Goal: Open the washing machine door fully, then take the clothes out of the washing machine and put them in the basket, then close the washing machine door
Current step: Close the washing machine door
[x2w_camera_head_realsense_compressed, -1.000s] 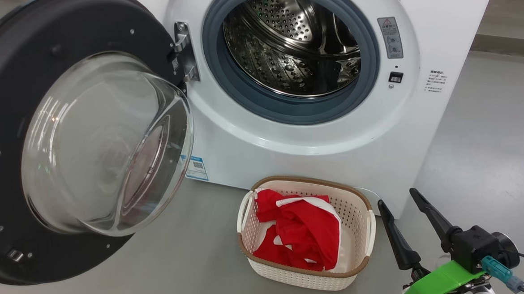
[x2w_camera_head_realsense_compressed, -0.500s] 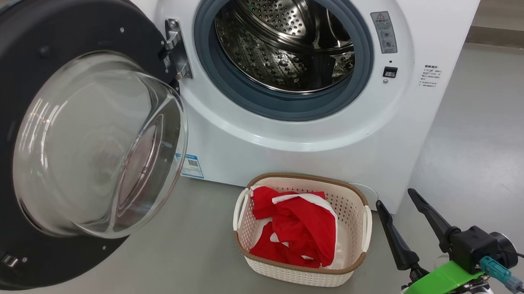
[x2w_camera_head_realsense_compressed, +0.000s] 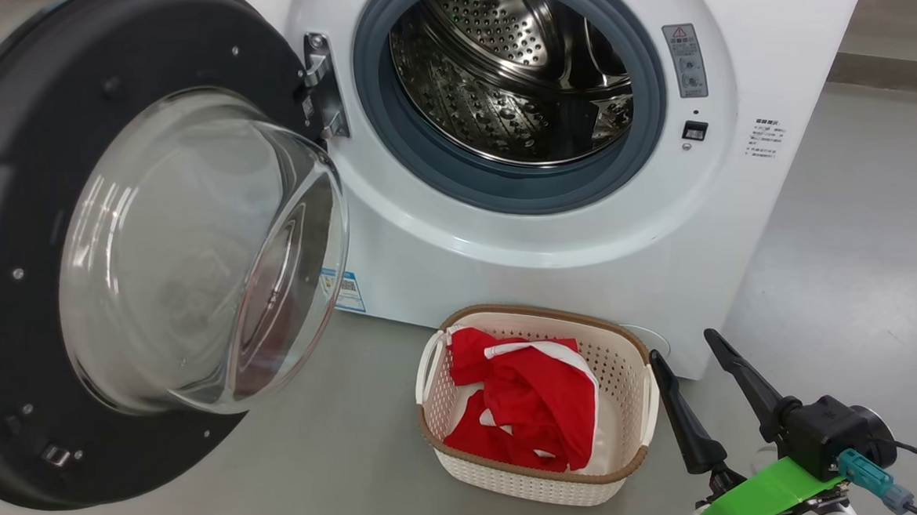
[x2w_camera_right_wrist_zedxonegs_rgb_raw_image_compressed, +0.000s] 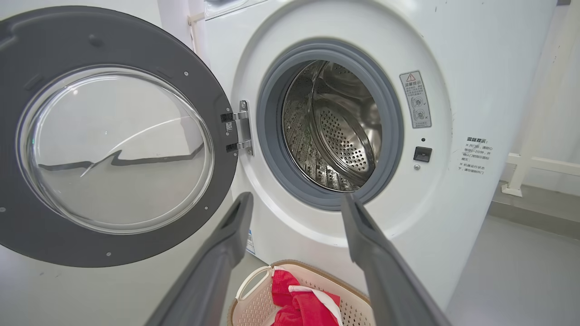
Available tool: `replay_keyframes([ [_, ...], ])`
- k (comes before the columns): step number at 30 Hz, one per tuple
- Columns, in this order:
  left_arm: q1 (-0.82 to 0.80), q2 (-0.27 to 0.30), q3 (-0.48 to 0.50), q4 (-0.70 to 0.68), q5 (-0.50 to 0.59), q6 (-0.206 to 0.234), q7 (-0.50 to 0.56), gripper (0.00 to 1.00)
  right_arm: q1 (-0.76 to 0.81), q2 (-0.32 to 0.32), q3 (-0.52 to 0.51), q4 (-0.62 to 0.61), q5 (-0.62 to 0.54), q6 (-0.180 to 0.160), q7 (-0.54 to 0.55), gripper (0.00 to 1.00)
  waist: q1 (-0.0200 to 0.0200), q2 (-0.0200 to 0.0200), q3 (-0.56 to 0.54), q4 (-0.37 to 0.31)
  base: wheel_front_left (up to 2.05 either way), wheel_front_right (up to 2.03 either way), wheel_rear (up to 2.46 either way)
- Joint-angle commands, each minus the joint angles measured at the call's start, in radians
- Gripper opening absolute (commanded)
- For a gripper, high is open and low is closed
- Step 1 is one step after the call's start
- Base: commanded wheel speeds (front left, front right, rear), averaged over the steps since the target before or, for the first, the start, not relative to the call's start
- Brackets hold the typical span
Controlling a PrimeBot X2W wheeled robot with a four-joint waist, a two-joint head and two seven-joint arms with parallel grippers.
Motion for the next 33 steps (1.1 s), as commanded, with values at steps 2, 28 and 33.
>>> replay_keyframes([
  [2,0.018,0.009,0.015,-0.043,-0.032,-0.001,0.033,0.0,-0.004,-0.004,0.028,-0.028,0.008,0.0,-0.006,1.0,0.0,-0.0001,-0.002,0.002,0.0,0.0,0.0],
  [28,0.206,-0.178,0.031,-0.523,-0.186,0.134,0.243,0.0,-0.008,-0.004,0.028,-0.029,0.025,0.0,-0.006,1.0,0.0,-0.0001,0.01,0.003,0.0,0.0,0.0],
  [33,0.236,-0.225,0.025,-0.598,-0.209,0.157,0.258,0.0,-0.014,-0.004,0.028,-0.024,0.025,0.0,-0.006,1.0,0.0,-0.0001,0.016,-0.007,0.0,0.0,0.0],
])
